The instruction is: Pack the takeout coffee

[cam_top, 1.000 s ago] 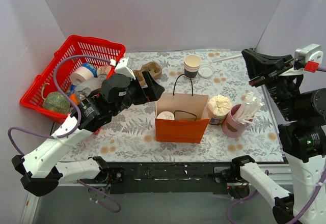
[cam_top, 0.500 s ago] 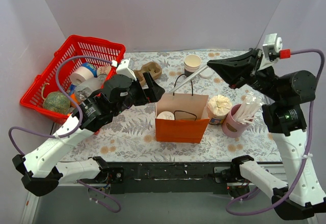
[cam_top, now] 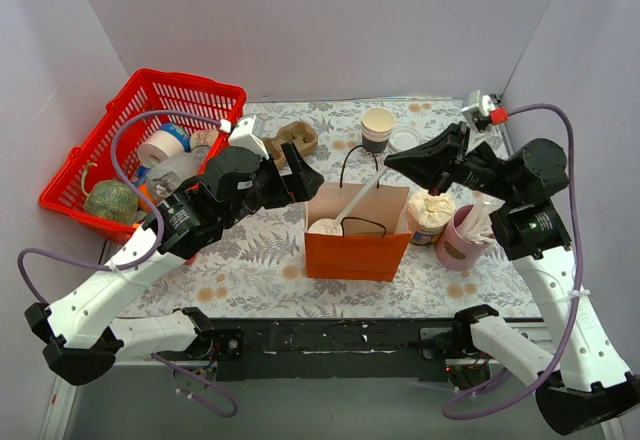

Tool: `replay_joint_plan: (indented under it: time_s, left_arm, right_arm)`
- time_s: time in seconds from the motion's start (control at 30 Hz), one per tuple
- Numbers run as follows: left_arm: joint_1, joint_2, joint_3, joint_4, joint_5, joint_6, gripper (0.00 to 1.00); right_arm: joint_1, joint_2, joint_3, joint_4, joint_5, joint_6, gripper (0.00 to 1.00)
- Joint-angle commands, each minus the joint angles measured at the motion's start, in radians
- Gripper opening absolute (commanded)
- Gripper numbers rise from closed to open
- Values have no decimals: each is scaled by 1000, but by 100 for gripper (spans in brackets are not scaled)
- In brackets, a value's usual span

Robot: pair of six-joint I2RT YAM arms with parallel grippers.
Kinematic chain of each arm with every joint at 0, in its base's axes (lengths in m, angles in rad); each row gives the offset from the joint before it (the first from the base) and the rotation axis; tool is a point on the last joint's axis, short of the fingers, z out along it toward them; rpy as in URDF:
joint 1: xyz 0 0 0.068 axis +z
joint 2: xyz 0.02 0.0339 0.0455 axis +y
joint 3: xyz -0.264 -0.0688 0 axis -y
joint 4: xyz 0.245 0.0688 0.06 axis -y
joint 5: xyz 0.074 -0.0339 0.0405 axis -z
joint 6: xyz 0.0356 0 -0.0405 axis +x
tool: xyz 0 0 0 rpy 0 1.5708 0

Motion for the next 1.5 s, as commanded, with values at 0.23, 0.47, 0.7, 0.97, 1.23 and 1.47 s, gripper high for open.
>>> replay_joint_plan:
  time_s: [0.23, 0.47, 0.7, 0.97, 1.23, 1.47]
  left_arm:
    - [4, 17, -24, -11, 1, -12, 98]
    - [4, 4, -50, -40, -22, -35, 98]
    - [4, 4, -58, -33, -29, -42, 98]
    - [43, 35, -38, -77, -73, -64, 98]
    - [303, 60, -111, 13, 113, -24, 98]
    - [355, 83, -150, 20, 79, -47, 98]
  right_arm:
    - [262, 72, -94, 13, 218, -88, 1]
    - [389, 140, -43, -129, 350, -199, 5]
    - [426, 187, 36, -287, 428, -267, 74]
    - [417, 157, 98, -347, 747, -192, 94]
    - [185, 109, 150, -412, 875, -135, 97]
    - [-101, 106, 77, -490, 910, -63, 98]
